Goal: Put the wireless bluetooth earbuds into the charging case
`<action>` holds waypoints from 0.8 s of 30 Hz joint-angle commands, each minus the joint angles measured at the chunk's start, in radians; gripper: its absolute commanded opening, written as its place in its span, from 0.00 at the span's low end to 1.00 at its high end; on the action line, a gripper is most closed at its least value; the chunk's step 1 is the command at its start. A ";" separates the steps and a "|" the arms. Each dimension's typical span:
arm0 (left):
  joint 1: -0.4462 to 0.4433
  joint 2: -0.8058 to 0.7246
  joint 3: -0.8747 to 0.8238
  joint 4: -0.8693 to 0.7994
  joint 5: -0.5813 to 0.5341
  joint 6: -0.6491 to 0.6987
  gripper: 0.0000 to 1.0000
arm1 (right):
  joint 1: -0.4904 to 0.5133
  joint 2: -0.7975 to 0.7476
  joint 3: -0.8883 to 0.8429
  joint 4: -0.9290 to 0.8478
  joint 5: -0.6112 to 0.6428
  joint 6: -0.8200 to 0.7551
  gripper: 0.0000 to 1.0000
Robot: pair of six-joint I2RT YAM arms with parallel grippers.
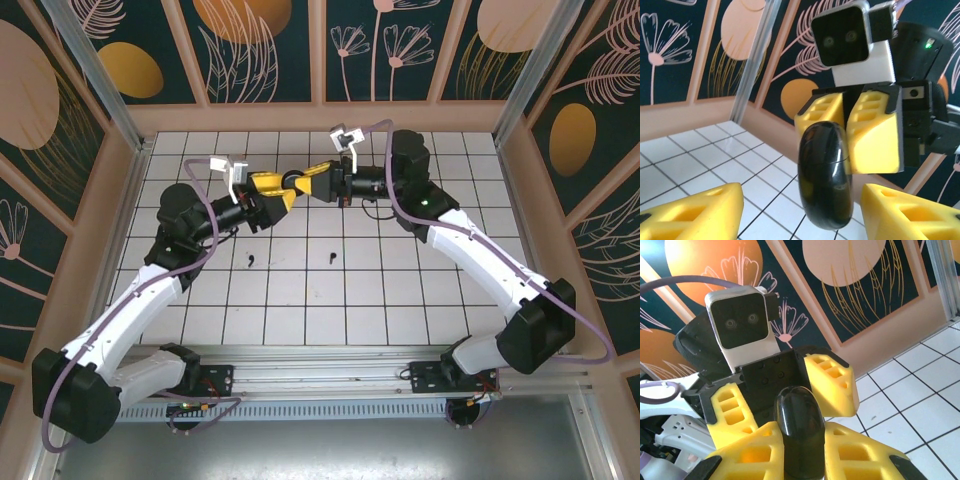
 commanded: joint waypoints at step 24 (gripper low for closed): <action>0.082 -0.096 -0.179 0.177 0.246 0.004 0.56 | 0.079 -0.023 0.053 -0.254 0.032 -0.420 0.09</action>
